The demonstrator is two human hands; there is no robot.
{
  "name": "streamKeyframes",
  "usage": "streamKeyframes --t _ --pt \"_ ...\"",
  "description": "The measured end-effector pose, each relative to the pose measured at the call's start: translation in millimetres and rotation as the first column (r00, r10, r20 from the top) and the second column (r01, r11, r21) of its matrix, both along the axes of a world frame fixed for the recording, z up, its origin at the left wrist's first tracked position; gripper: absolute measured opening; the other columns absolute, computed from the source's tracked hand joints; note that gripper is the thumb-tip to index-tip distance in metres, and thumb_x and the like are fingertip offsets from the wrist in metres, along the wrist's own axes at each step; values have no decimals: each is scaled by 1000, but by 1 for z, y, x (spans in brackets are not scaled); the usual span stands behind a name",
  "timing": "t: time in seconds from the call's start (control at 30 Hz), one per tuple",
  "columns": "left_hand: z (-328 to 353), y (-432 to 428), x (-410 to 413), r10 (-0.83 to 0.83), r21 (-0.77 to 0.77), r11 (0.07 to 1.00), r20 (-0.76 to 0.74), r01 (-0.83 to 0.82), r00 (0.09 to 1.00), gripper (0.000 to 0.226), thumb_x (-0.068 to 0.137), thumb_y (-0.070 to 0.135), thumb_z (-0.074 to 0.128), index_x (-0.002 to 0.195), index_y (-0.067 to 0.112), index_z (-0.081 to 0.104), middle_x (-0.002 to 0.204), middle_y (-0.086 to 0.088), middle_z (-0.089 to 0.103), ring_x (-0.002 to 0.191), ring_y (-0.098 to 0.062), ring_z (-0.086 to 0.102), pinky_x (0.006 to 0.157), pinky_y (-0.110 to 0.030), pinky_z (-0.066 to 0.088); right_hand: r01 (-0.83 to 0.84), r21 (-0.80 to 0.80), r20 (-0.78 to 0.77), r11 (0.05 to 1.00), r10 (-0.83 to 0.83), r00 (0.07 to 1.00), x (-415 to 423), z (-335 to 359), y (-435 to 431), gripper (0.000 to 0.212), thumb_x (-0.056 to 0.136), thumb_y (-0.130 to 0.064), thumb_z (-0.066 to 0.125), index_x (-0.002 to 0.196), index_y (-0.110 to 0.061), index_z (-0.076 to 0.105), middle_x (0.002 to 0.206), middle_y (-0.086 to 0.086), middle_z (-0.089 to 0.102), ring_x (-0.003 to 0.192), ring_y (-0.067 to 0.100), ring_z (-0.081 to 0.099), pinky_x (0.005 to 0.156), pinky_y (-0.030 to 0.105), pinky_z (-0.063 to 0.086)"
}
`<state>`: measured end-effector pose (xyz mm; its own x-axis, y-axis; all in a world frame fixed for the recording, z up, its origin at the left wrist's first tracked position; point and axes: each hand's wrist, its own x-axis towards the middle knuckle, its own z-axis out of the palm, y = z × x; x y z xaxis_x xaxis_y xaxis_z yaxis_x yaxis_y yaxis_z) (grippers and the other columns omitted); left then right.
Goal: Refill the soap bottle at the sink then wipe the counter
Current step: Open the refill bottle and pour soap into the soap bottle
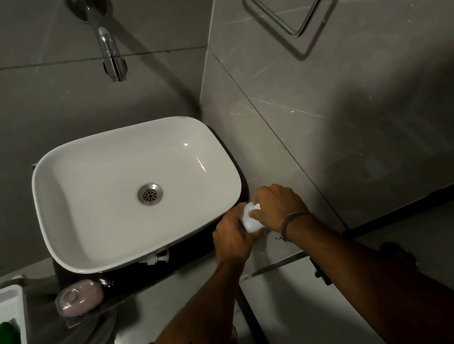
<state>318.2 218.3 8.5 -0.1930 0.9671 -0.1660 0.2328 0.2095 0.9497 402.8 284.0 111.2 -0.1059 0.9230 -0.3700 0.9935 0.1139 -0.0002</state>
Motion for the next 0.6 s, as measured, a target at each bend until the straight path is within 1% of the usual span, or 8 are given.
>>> streamKeyframes --t 0.07,0.17,0.23,0.3,0.4,0.47,0.53,0.6 --pt "0 1 0 6 -10 1000 15 -6 1000 65 80 35 92 138 19 69 130 -2 77 119 -19 71 104 -38 59 0 7 -50 1000 0 999 -3 0 -2 33 90 -31 70 121 -21 72 119 5 74 108 28 69 95 41 58" --pt "0 1 1 3 -6 1000 1 -3 1000 56 80 38 89 131 21 71 123 -2 79 115 -20 74 101 -42 62 45 -1 -56 999 -45 997 -3 -1 -5 58 77 -45 80 127 -18 65 118 5 71 108 30 68 93 42 57" --pt "0 1 1 -7 -20 1000 -7 7 1000 57 83 36 90 134 20 70 124 -2 78 116 -20 73 102 -44 62 77 23 -2 997 -77 997 -4 -4 -5 45 84 -47 73 117 -16 69 113 6 73 102 29 70 88 40 58" --pt "1 1 1 1 -27 1000 -8 -1 1000 58 83 34 90 135 19 70 125 -3 78 116 -21 73 101 -45 62 65 51 -37 997 -64 997 -4 -8 -6 25 92 -33 66 110 -18 74 110 5 75 101 27 71 88 37 58" --pt "4 1 1 9 -28 1000 -25 -10 1000 53 82 31 90 130 21 71 122 -1 79 112 -19 74 99 -44 63 43 63 -85 997 -38 996 -6 -9 -8 27 86 -28 71 111 -19 72 108 3 74 100 26 70 85 37 57" --pt "6 1 3 9 -37 999 -56 -11 998 52 83 34 90 130 24 70 121 0 79 111 -18 74 97 -38 63 63 82 -24 995 -62 998 -7 -9 -8 23 89 -27 70 109 -16 74 109 8 76 99 29 71 85 40 58" --pt "8 3 4 8 -35 999 -130 -12 991 50 82 36 89 127 26 70 119 2 79 109 -18 74 90 -28 57 57 121 -4 991 -57 998 -6 -12 -8 18 92 -24 68 106 -16 77 105 9 77 97 29 72 84 40 60" --pt "12 5 5 -19 -18 1000 -236 16 972 49 80 37 88 124 26 69 118 2 78 109 -20 73 84 -27 51 26 161 14 987 -28 1000 -5 -13 -11 12 91 -23 70 99 -18 78 98 7 77 90 27 73 80 39 62"
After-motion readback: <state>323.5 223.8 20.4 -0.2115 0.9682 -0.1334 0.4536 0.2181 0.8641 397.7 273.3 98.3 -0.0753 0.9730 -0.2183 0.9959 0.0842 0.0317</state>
